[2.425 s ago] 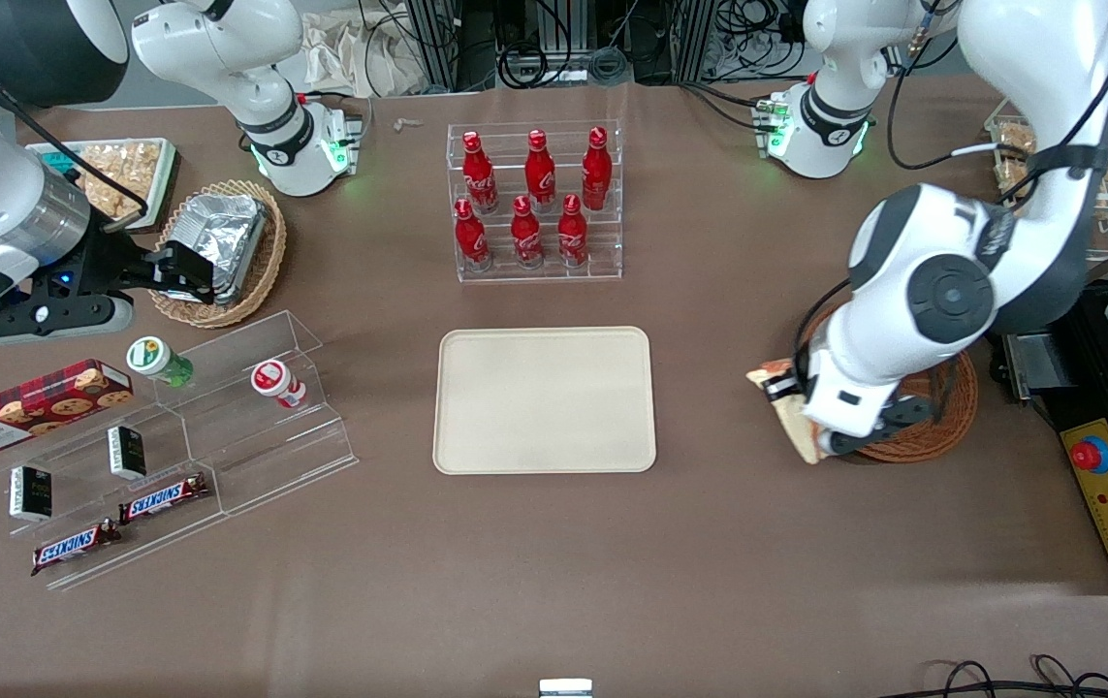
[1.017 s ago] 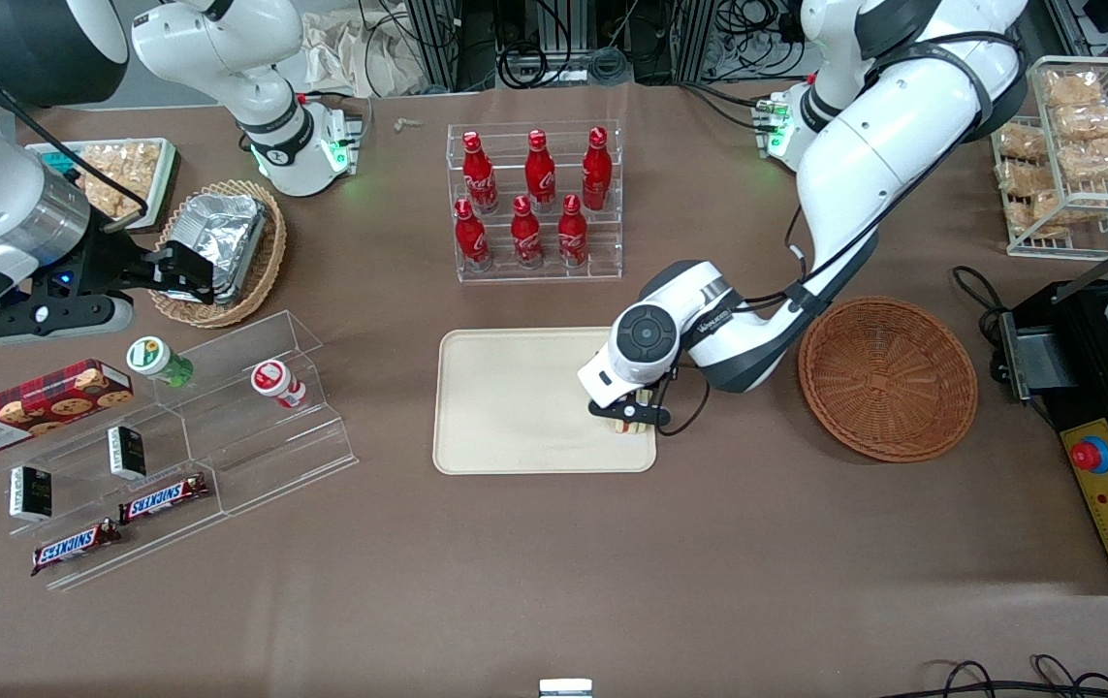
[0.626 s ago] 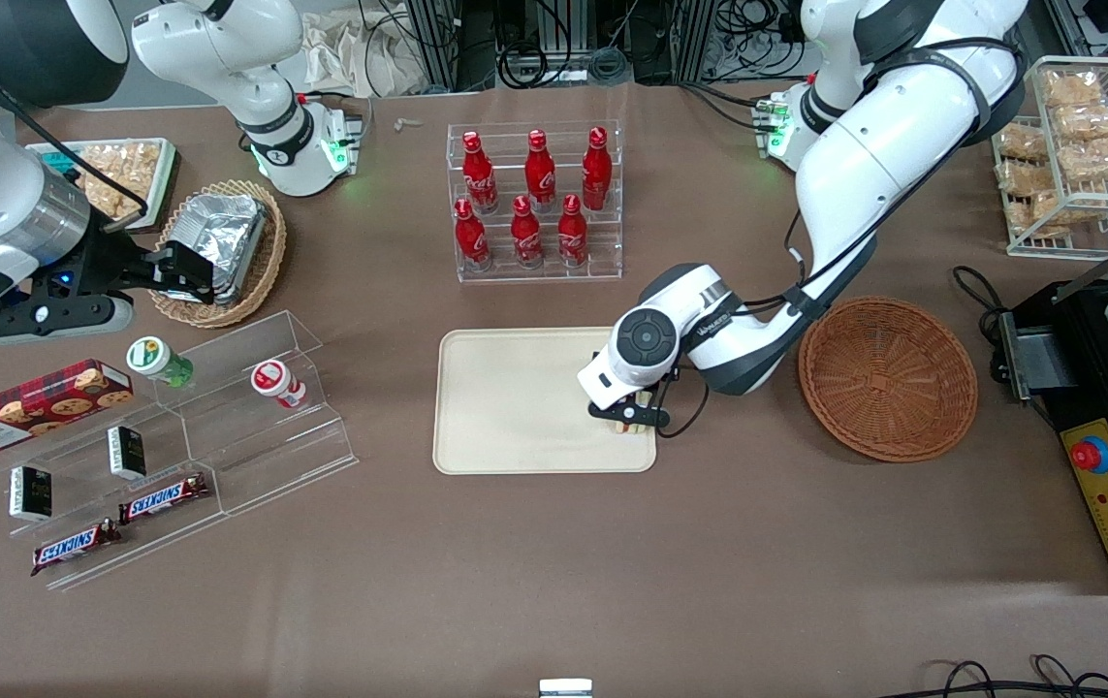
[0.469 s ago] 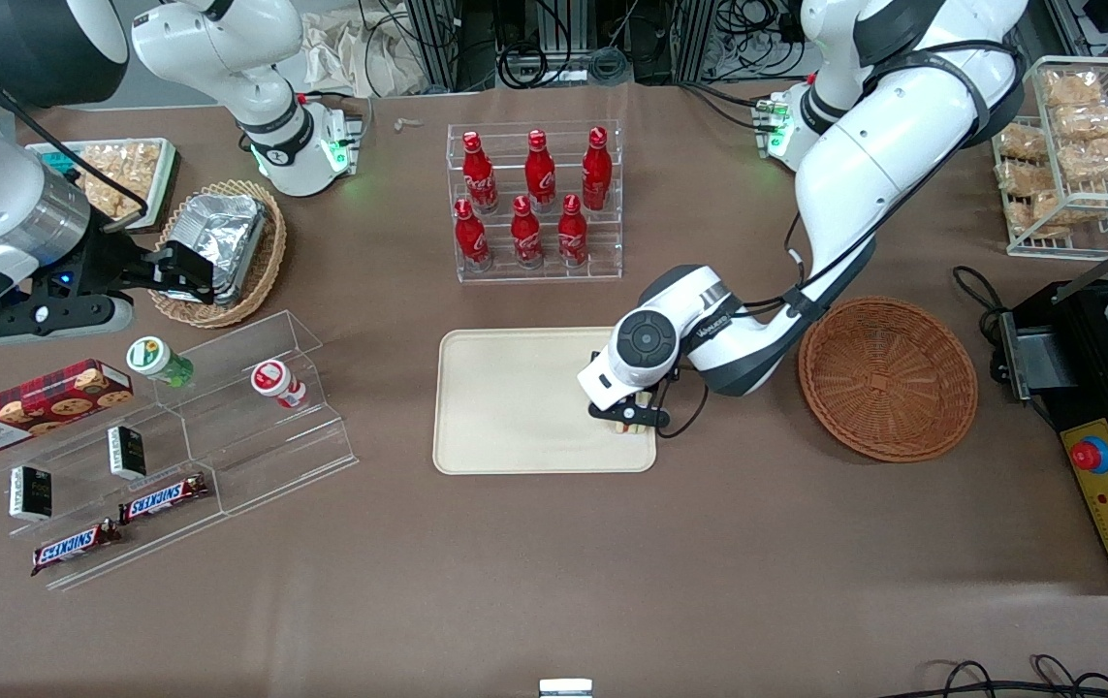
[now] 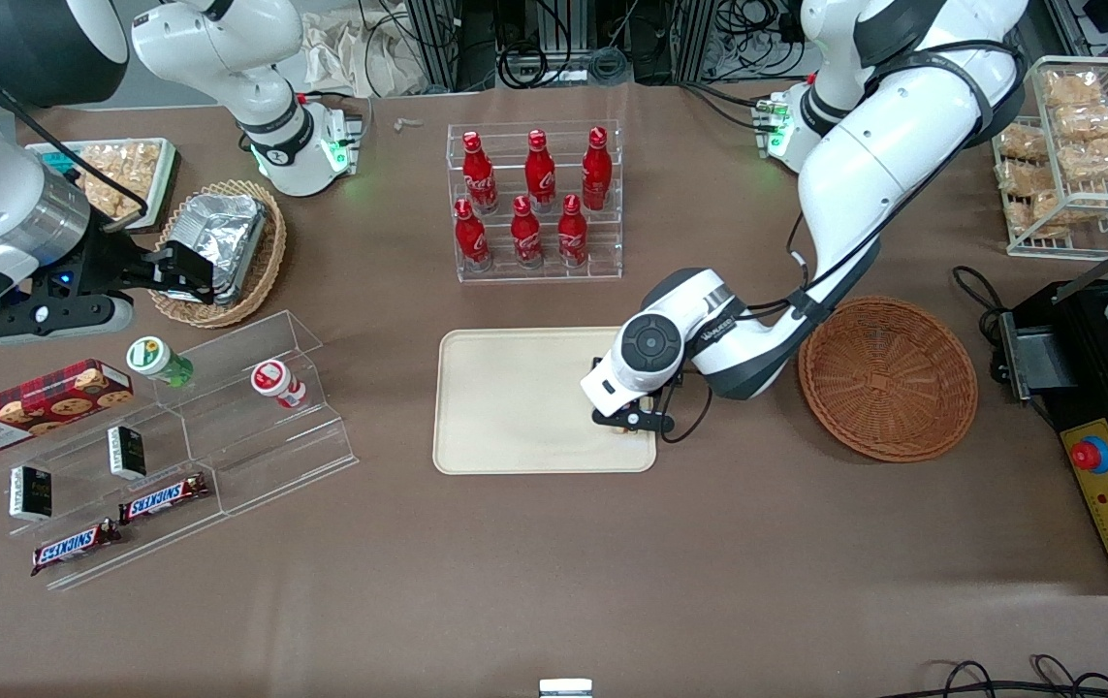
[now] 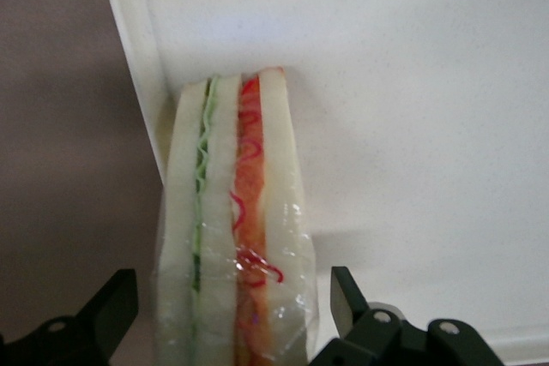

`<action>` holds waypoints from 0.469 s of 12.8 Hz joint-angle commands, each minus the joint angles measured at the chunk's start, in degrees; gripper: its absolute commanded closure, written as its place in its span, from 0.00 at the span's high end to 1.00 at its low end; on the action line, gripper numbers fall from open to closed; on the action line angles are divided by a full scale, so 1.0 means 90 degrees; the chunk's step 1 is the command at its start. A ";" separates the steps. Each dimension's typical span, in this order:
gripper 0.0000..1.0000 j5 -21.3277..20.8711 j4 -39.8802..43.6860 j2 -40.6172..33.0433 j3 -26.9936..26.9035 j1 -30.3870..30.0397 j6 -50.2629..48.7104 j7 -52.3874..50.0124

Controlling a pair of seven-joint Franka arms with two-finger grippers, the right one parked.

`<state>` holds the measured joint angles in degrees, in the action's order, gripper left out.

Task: Place sandwich from basket to tray
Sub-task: 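Lower the sandwich onto the tray and open the left gripper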

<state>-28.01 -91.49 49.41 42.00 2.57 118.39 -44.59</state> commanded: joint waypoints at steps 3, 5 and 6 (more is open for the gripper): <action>1.00 -0.0081 0.0555 0.0038 0.0118 0.0056 -0.0762 -0.0201; 1.00 -0.0072 0.0827 -0.0070 0.0147 0.0018 -0.0975 -0.0454; 1.00 -0.0072 0.1042 -0.0148 0.0215 -0.0012 -0.1228 -0.0591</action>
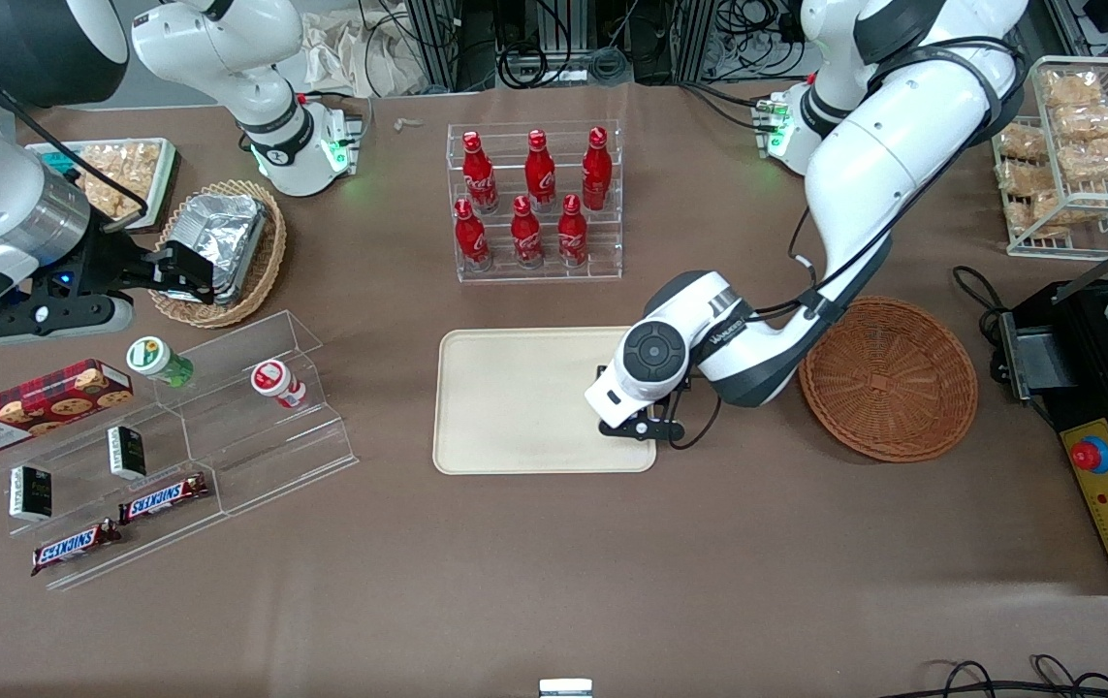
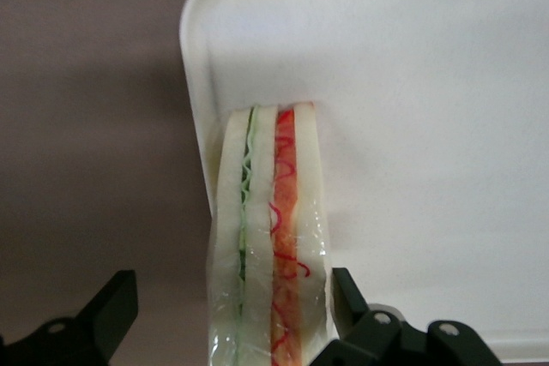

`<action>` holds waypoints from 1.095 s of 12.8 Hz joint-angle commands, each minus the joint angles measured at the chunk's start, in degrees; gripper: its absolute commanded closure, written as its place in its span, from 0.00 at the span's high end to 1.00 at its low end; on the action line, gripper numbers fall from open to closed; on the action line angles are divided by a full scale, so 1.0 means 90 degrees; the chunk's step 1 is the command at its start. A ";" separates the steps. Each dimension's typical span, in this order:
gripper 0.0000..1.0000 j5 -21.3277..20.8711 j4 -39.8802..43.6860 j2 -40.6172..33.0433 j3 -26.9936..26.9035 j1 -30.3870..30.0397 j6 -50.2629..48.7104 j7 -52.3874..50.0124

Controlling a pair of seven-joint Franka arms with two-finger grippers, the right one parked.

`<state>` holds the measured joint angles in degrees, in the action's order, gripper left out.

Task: Place sandwich from basket to tray

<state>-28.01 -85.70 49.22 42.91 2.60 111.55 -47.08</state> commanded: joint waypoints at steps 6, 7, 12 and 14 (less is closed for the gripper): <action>1.00 -0.0033 0.0880 -0.1403 0.0076 -0.0551 -0.1057 -0.2090; 1.00 0.0006 0.0870 -0.1628 0.0076 -0.0688 -0.1086 -0.2131; 1.00 0.0445 -0.0075 -0.2966 -0.0089 -0.1489 -0.1048 -0.1879; 1.00 0.0786 -0.0107 -0.3192 -0.0410 -0.1529 -0.1028 -0.1325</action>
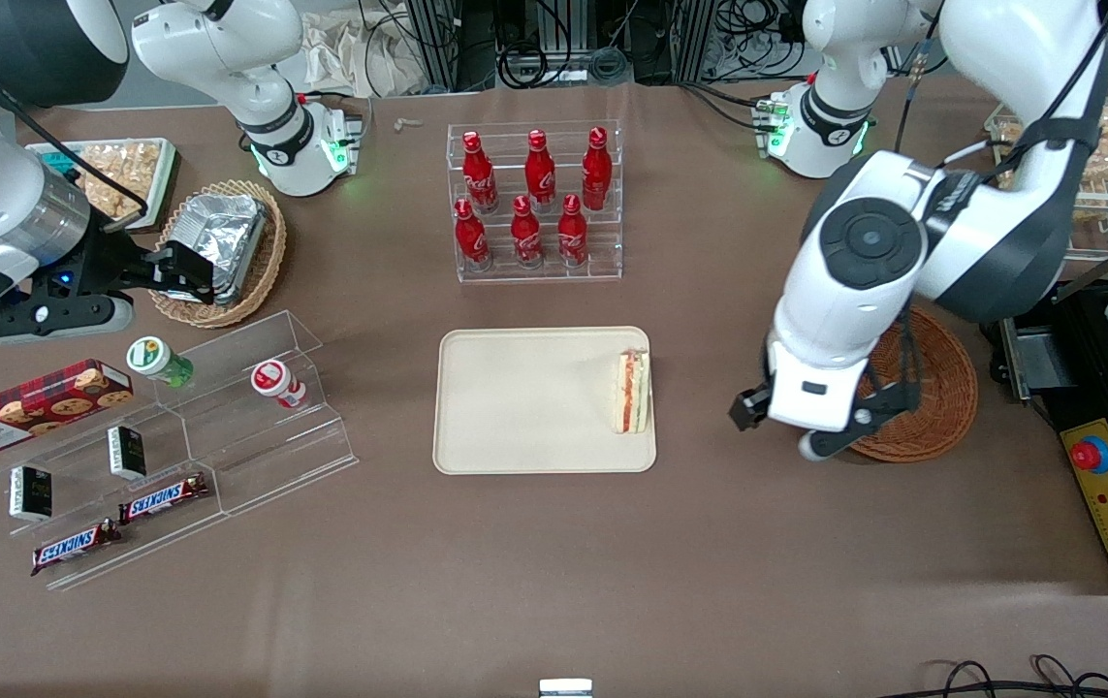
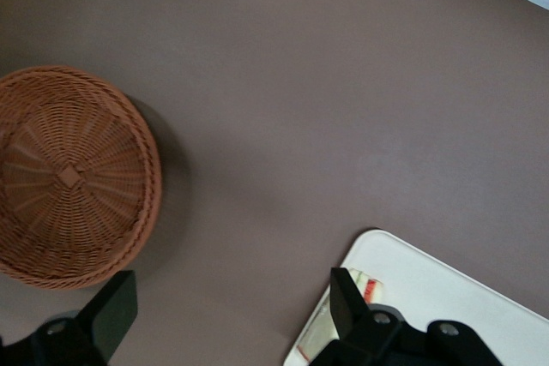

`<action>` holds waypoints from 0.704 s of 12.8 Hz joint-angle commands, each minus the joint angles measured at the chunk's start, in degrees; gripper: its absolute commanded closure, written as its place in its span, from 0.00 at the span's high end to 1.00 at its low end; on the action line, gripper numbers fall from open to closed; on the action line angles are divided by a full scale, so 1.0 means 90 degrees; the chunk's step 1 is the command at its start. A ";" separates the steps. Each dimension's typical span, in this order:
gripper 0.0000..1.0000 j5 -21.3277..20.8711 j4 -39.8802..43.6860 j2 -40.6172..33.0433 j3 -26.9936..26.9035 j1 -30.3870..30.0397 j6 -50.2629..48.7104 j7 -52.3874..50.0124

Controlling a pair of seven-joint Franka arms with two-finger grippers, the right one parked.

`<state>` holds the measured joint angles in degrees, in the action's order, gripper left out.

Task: Place sandwich from basket to tray

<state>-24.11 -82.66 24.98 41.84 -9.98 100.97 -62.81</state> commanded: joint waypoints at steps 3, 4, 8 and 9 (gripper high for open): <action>1.00 0.1144 -0.0969 -0.1190 -0.0994 -0.0131 0.0207 0.1362; 1.00 0.1387 -0.1232 -0.1454 -0.1229 -0.0122 0.0323 0.1596; 1.00 0.2209 -0.2190 -0.2422 -0.2225 -0.0102 0.0588 0.3450; 1.00 0.2210 -0.2356 -0.2549 -0.2362 -0.0102 0.0588 0.3744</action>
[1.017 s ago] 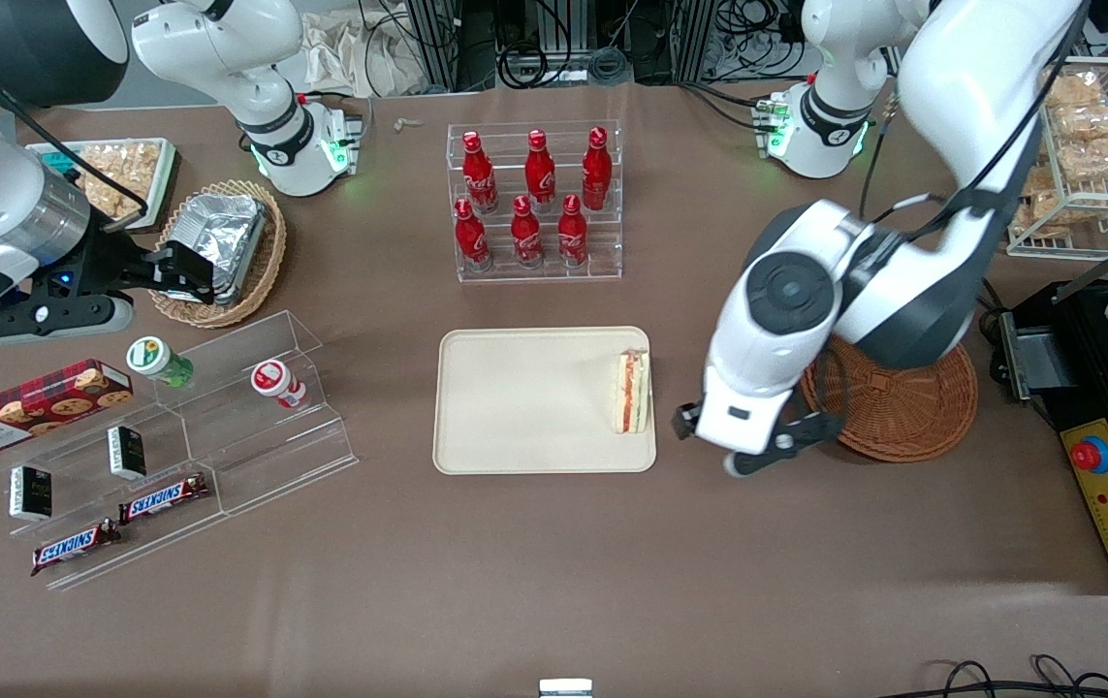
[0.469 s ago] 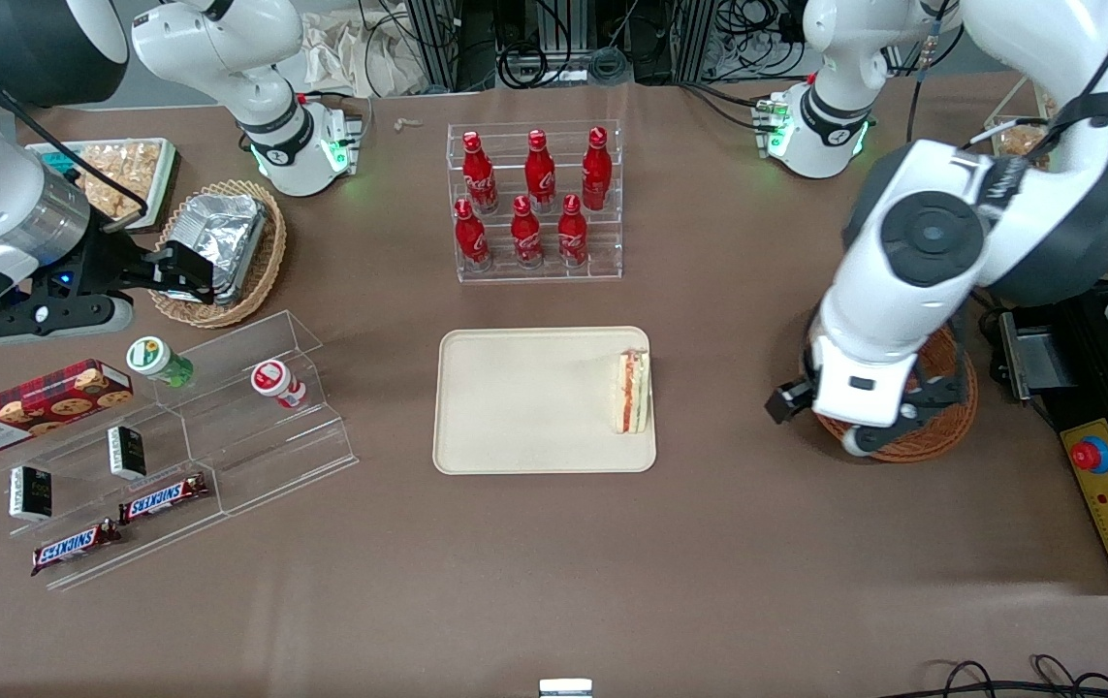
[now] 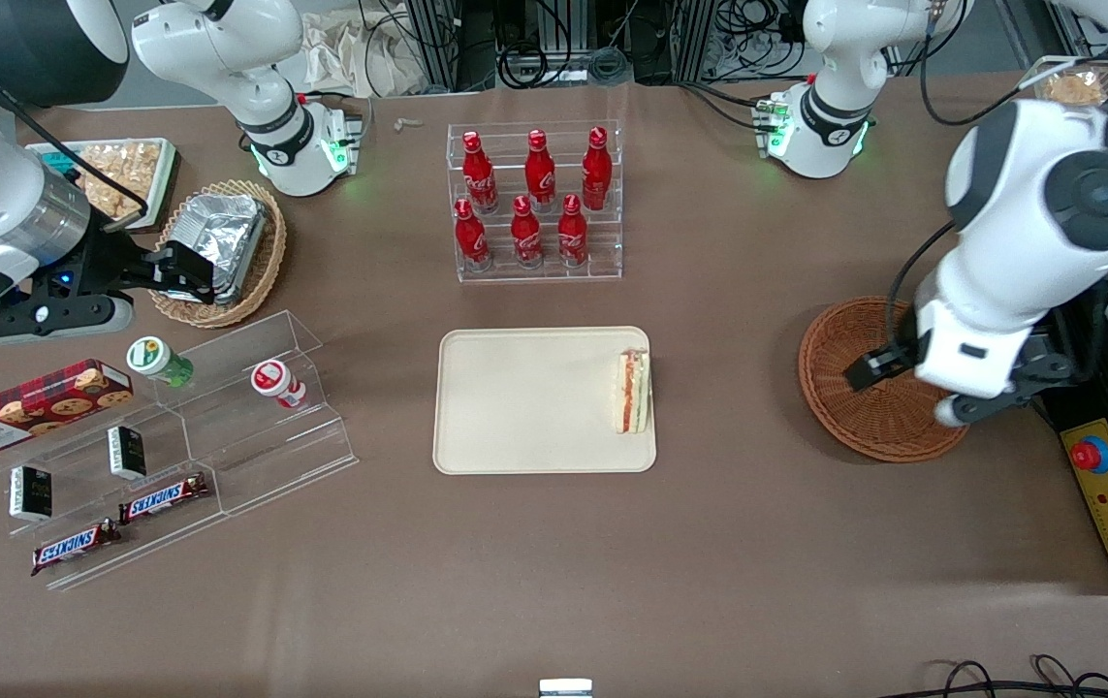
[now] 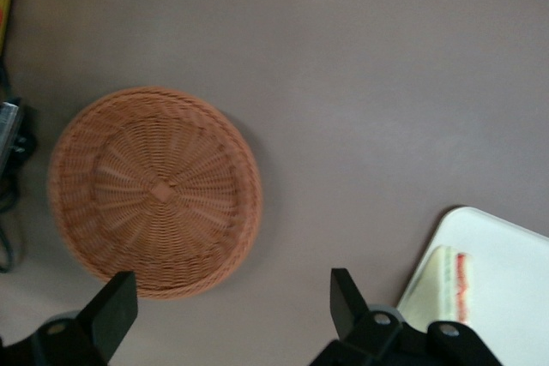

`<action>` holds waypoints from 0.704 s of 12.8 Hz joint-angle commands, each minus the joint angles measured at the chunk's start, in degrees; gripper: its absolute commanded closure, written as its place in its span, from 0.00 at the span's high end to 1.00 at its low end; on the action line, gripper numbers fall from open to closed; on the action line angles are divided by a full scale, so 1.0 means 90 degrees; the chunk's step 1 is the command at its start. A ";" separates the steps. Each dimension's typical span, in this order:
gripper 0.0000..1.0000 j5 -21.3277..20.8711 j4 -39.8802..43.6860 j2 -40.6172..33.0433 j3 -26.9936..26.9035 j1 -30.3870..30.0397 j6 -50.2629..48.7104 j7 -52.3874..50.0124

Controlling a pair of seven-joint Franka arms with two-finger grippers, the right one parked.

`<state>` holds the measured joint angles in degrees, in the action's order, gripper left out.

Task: Place sandwich from basket to tray

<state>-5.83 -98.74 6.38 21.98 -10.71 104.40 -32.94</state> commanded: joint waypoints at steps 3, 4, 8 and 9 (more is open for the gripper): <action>1.00 0.0470 -0.1098 -0.0884 -0.0790 -0.0031 0.0324 0.1682; 1.00 0.0520 -0.1244 -0.0982 -0.1024 -0.0031 0.0334 0.2151; 1.00 0.0589 -0.1139 -0.1061 -0.1611 -0.0041 0.0033 0.3548; 1.00 0.0579 -0.0887 -0.0974 -0.1690 -0.0041 -0.0162 0.3668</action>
<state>-1.83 -108.18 -1.64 7.87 -10.96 105.30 -4.23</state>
